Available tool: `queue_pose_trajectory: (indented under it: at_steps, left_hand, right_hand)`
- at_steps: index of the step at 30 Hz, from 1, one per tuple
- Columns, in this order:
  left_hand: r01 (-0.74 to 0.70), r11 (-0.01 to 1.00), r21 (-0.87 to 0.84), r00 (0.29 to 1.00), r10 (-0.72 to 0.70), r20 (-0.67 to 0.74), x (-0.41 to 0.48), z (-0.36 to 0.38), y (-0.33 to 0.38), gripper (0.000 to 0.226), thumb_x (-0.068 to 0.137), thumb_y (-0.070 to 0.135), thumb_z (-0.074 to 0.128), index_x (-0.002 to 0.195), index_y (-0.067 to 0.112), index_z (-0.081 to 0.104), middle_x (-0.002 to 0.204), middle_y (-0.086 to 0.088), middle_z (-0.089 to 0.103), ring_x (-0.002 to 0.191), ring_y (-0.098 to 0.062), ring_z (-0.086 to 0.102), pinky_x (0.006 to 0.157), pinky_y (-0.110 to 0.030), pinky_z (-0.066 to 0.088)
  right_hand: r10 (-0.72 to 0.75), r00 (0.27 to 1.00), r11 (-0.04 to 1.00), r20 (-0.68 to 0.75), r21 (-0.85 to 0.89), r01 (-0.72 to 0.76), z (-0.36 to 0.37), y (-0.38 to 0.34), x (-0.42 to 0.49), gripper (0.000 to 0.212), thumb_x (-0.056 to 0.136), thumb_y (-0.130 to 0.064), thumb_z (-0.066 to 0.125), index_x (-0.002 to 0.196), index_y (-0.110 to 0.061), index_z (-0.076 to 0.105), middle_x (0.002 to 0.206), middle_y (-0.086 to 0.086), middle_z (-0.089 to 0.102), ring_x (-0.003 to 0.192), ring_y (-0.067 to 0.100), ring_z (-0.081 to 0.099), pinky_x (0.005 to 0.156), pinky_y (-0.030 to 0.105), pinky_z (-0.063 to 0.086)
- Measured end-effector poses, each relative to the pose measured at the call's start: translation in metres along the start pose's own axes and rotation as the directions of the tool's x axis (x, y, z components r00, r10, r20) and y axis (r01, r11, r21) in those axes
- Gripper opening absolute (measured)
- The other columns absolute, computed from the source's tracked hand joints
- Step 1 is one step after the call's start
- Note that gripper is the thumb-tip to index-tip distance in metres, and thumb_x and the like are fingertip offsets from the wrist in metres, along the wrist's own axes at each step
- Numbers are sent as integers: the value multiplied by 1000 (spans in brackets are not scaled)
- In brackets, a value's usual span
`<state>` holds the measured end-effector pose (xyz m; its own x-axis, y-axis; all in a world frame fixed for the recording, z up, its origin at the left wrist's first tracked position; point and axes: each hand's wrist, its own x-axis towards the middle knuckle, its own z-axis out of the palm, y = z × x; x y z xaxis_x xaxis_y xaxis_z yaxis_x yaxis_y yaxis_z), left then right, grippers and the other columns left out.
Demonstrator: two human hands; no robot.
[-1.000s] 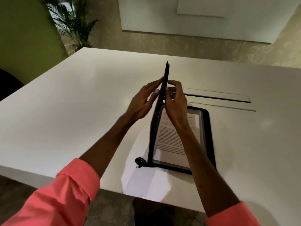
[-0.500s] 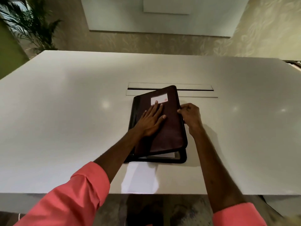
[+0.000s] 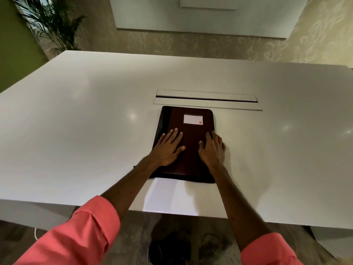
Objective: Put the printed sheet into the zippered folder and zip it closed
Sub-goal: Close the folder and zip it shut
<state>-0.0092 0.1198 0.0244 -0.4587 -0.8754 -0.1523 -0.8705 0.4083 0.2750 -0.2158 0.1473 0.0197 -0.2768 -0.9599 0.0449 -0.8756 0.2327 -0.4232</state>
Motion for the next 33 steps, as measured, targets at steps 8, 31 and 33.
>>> queue_pose_trajectory:
  at_steps: [8, 31, 33]
  left_hand:
    - [-69, 997, -30, 997, 68, -25, -33, 0, -18, 69, 117, 50, 31, 176, 23, 7, 184, -3, -4, 173, -21, -5, 141, -41, 1]
    - [-56, 864, -500, 952, -106, -289, -157, 2, -94, 47, 94, -1, 59, 122, 32, 78, 121, 18, 79, 120, -6, 71, 109, -38, 58]
    - [-68, 855, -514, 939, -119, -323, -165, 4, -94, 52, 93, -4, 51, 117, 33, 78, 112, 18, 81, 112, -4, 74, 107, -37, 59]
  right_hand:
    - [-36, 999, 984, 6, -174, 36, 3, -3, -23, 62, 115, -41, 28, 170, -14, 20, 178, 7, 17, 166, 25, 13, 133, 60, 7]
    - [-278, 918, 950, -282, 57, 306, 69, -123, -149, 37, 97, -25, 62, 133, -18, 67, 138, 3, 63, 135, 24, 54, 109, 44, 45]
    - [-294, 898, 943, -328, 55, 329, 68, -124, -156, 23, 95, -26, 63, 117, -20, 70, 121, 0, 67, 114, 21, 60, 94, 39, 49]
